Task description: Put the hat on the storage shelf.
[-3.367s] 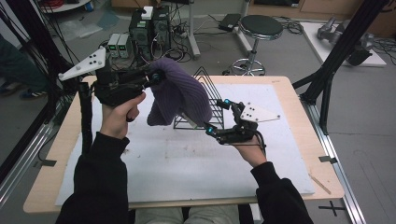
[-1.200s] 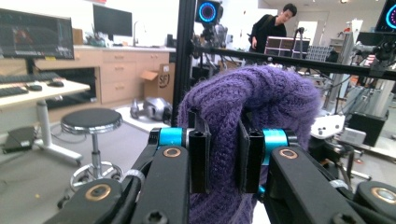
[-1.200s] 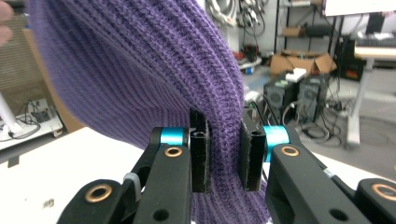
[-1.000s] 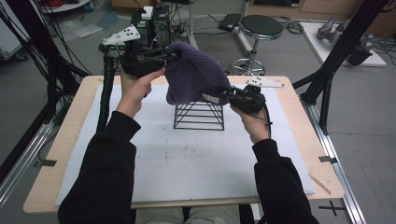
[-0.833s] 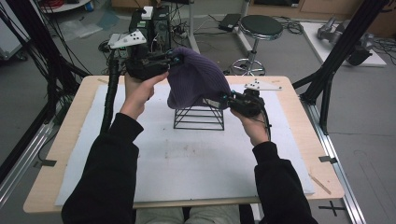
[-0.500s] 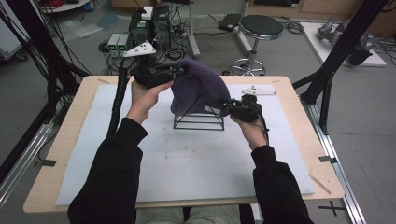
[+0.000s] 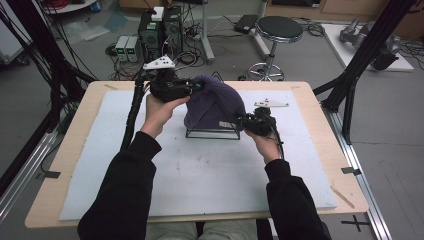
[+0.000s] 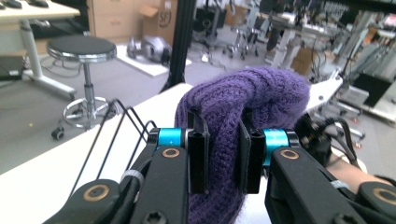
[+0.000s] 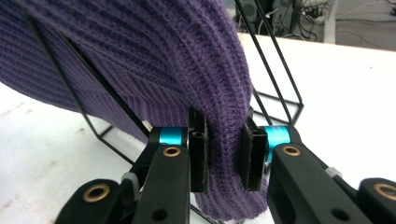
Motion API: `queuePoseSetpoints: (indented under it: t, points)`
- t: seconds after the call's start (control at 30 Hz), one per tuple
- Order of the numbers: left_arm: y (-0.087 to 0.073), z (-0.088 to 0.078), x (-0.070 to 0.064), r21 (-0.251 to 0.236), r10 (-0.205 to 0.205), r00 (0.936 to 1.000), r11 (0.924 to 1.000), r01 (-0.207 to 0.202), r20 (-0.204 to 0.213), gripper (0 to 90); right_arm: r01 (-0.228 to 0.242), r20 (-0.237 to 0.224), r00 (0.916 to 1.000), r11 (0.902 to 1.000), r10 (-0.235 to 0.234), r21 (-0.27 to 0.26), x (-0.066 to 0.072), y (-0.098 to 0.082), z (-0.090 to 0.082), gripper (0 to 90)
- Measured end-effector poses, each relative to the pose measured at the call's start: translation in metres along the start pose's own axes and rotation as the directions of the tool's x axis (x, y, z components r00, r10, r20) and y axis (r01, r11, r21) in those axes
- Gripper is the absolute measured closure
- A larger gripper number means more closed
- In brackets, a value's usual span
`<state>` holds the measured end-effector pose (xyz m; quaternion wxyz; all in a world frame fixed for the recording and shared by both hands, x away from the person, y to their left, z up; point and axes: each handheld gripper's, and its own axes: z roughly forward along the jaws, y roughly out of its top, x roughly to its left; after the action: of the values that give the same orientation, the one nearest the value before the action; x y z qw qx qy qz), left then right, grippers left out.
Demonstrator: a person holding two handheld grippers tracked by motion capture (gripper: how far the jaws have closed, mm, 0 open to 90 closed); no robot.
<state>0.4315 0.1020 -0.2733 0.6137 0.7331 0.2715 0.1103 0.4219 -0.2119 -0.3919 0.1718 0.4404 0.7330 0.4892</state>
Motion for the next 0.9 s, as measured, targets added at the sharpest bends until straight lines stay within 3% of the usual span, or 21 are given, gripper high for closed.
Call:
queuePoseSetpoints:
  t: [0.5, 0.9]
  points:
    - [-0.018, 0.009, 0.003, 0.058, -0.023, 0.9996, 0.998, 0.024, -0.018, 77.5, 0.005, 0.027, 0.9996, 0.9945, -0.007, 0.105, -0.003, -0.013, 0.019, 75.2]
    - [-0.018, 0.01, 0.002, 0.063, -0.027, 0.9995, 0.9976, 0.028, -0.014, 77.4, -0.013, 0.017, 0.9998, 0.9913, 0.011, 0.131, -0.006, -0.015, 0.02, 73.2]
